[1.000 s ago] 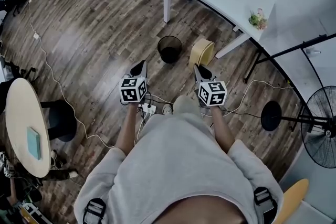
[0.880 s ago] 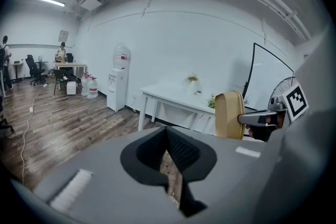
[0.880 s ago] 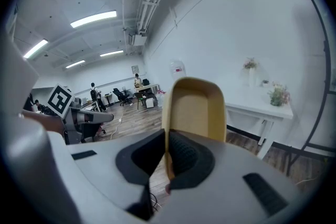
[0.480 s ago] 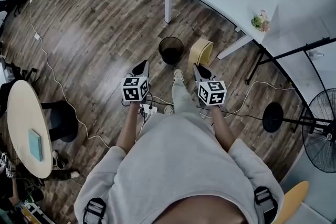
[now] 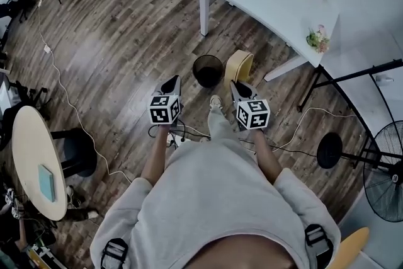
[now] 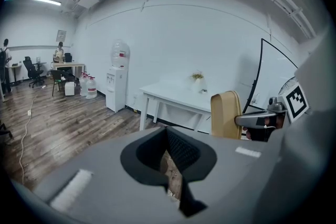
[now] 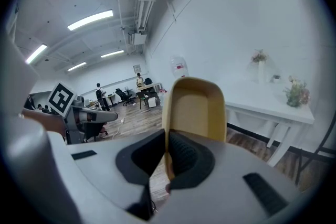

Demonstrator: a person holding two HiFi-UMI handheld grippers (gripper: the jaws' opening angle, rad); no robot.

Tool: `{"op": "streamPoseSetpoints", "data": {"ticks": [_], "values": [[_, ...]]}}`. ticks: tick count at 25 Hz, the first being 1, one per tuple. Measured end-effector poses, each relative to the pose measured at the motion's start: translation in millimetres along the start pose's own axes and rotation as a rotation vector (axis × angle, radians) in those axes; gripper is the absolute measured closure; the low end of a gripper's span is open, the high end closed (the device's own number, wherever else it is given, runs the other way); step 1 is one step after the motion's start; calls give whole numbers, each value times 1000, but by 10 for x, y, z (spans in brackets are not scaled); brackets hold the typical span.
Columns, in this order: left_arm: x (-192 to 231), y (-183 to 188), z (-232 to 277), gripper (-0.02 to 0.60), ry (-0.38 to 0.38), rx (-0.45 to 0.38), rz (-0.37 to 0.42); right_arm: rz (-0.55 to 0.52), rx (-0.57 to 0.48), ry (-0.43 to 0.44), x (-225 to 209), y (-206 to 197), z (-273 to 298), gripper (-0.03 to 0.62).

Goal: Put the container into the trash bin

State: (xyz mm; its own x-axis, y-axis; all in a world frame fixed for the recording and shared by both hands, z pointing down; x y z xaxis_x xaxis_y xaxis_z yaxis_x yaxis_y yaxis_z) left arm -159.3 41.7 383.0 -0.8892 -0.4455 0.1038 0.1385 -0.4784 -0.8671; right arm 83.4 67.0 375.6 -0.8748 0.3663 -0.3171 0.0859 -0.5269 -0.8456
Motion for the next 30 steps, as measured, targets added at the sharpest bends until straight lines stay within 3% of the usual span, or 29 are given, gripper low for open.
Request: {"op": "streamPoseSetpoints", "data": {"ticks": [19,30], "values": [[264,862,1289,571,27,32,2,-1,16,48,-932,964,995,565],[300,1080,1738,571,48,54,4,0,40,73,-1350,1201,1342,565]]}}
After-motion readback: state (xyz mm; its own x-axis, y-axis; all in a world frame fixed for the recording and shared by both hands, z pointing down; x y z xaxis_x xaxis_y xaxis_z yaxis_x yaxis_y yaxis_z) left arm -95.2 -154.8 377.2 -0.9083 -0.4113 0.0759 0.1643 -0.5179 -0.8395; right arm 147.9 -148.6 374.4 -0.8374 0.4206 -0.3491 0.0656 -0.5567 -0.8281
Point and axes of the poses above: the fingertips, and each gripper's own axes: z forward along the fingers, x to its left, y out of its top, the point moved 5 cm from there along -z, backward along the fingers, and after that the axes turned 7 degrees about z, right-handed, at the moved point
